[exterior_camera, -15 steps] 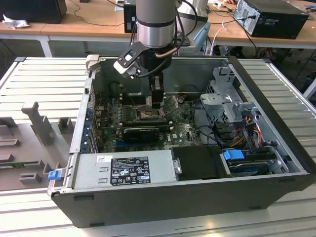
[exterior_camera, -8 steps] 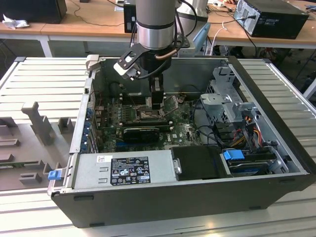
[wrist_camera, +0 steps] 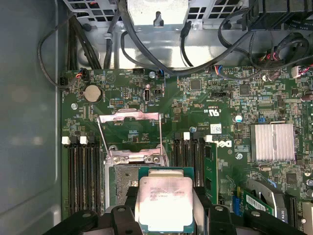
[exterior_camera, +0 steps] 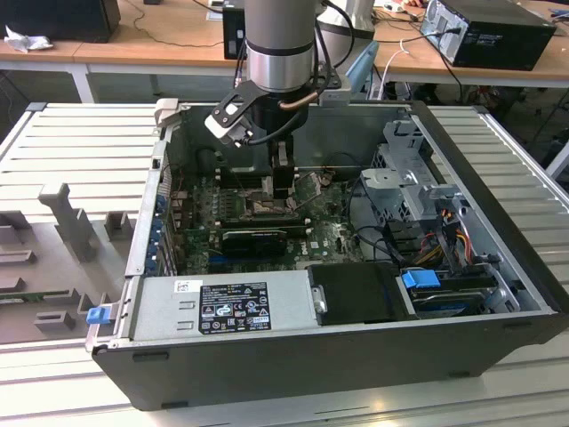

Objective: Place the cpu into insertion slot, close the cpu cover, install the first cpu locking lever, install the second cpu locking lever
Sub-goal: 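Place the cpu into insertion slot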

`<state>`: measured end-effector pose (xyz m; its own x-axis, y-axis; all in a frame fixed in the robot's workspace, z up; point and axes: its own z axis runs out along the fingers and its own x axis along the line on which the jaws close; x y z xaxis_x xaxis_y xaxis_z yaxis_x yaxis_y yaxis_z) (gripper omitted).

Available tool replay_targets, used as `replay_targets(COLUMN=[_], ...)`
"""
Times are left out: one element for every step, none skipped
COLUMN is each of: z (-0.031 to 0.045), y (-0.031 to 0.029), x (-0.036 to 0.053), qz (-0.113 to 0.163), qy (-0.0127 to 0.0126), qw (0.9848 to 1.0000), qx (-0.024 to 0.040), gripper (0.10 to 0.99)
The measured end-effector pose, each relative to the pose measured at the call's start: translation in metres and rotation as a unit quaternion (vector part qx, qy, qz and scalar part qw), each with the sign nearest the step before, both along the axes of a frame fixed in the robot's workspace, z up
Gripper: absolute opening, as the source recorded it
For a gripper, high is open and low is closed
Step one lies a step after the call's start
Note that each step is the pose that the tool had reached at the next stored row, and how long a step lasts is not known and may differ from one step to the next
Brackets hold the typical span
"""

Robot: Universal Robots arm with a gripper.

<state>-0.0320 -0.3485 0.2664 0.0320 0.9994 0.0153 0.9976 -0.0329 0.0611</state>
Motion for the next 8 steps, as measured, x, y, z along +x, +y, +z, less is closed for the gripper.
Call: replay_targets(z=[-0.0002, -0.0005, -0.0010, -0.0016, -0.0022, -0.0031, -0.0035, -0.0040], y=[0.0000, 0.0000, 0.0000, 0.0000, 0.0000, 0.0000, 0.0000, 0.0000], x=[0.0000, 0.0000, 0.0000, 0.0000, 0.0000, 0.0000, 0.0000, 0.0000], qz=[0.000, 0.000, 0.000, 0.000, 0.000, 0.000, 0.000, 0.000], qy=[0.0001, 0.0002, 0.0004, 0.0009, 0.0012, 0.0014, 0.0014, 0.0015], qw=[1.0000, 1.0000, 1.0000, 1.0000, 1.0000, 1.0000, 1.0000, 1.0000], qx=[0.0000, -0.0001, 0.0000, 0.0000, 0.0000, 0.0000, 0.0000, 0.0000], gripper=[0.525, 0.525, 0.525, 0.525, 0.525, 0.525, 0.525, 0.525])
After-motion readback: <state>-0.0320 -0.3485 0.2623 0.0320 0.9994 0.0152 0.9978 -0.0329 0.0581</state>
